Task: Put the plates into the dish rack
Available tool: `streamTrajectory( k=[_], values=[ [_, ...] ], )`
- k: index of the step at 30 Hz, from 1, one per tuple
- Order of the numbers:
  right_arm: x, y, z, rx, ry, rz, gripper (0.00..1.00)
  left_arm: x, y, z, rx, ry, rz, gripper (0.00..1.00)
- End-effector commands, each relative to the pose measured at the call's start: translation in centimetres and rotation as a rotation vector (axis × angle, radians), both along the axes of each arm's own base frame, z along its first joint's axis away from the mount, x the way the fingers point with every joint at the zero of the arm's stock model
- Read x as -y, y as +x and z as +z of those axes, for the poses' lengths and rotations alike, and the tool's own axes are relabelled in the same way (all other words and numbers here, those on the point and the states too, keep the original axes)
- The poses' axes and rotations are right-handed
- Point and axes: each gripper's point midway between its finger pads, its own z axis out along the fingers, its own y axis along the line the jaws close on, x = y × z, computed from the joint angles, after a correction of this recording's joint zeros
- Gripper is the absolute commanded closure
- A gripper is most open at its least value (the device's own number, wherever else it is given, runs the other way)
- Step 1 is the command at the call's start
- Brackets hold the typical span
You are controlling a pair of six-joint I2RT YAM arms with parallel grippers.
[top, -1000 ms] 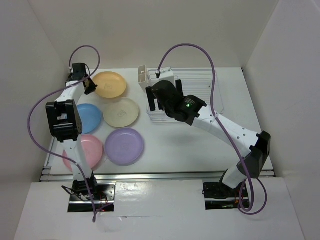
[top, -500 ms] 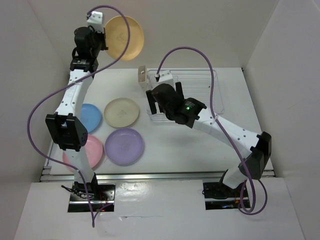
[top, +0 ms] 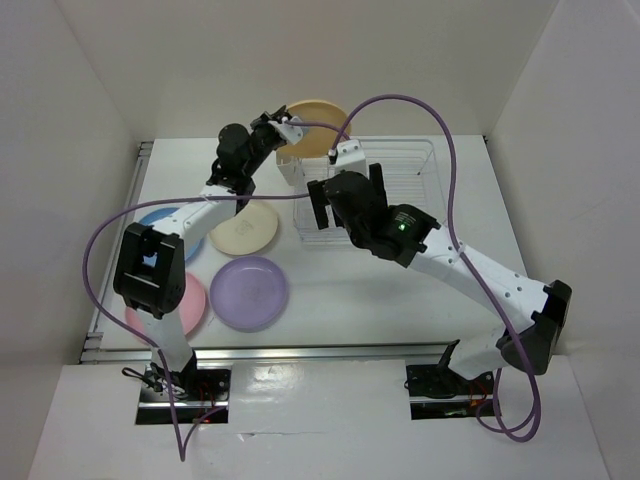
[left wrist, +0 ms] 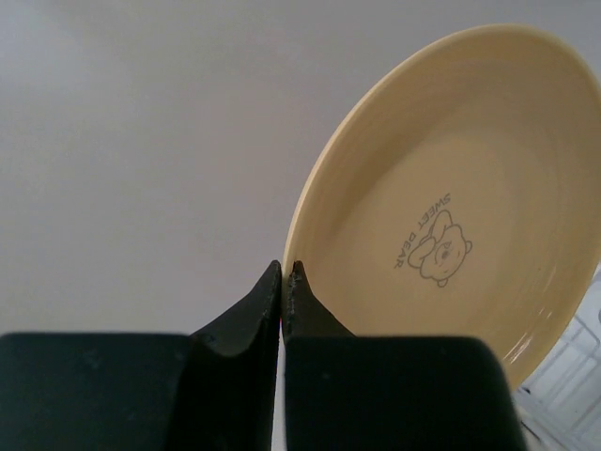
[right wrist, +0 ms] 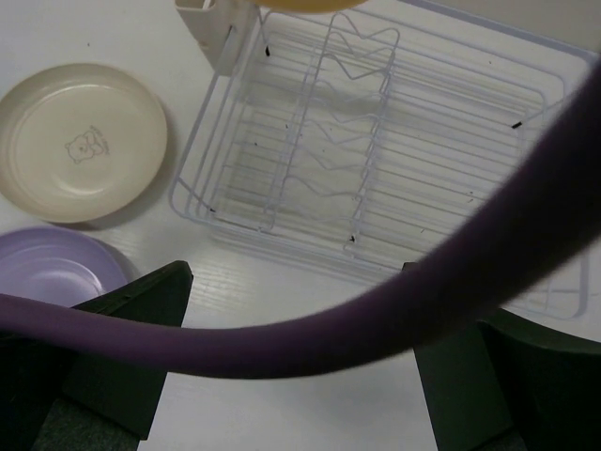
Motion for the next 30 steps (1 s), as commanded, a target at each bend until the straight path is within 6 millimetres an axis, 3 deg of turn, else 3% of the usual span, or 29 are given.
streamTrajectory(
  k=[1,2,5,6,9,12,15,16,21,30],
  values=[
    [-0.3,0.0,1.3,0.034,0.072,-0.019,0.00,1.8,-4.9,9.7,0.327,0.007,-0.151,1.00],
    [-0.3,0.0,1.7,0.040,0.080,-0.019,0.00,2.5,-4.3,8.6,0.304,0.031,-0.176,1.00],
    [-0.4,-0.1,0.9,0.016,0.055,-0.011,0.00,3.7,-3.8,7.9,0.291,0.061,-0.227,1.00],
    [-0.5,0.0,0.5,0.011,0.047,-0.012,0.00,4.4,-3.4,6.6,0.258,0.078,-0.261,1.00],
    [-0.3,-0.1,0.2,0.000,0.032,-0.012,0.00,6.5,-3.6,5.5,0.259,0.122,-0.347,1.00],
    [-0.2,-0.3,0.8,-0.006,0.033,-0.004,0.00,7.9,-2.8,4.1,0.259,0.152,-0.339,1.00],
    [0.6,-0.7,1.4,-0.011,0.015,-0.014,0.00,8.5,-1.2,3.0,0.260,0.184,-0.304,1.00],
    [1.1,-0.9,1.6,-0.007,0.022,-0.033,0.00,8.4,-0.8,3.7,0.280,0.176,-0.291,1.00],
    [2.3,-1.7,1.3,-0.020,0.028,-0.060,0.00,8.4,1.9,1.3,0.248,0.160,-0.235,1.00],
    [-0.1,0.0,0.0,-0.042,-0.013,-0.044,0.00,7.9,4.8,-3.0,0.177,0.158,-0.154,1.00]
  ],
)
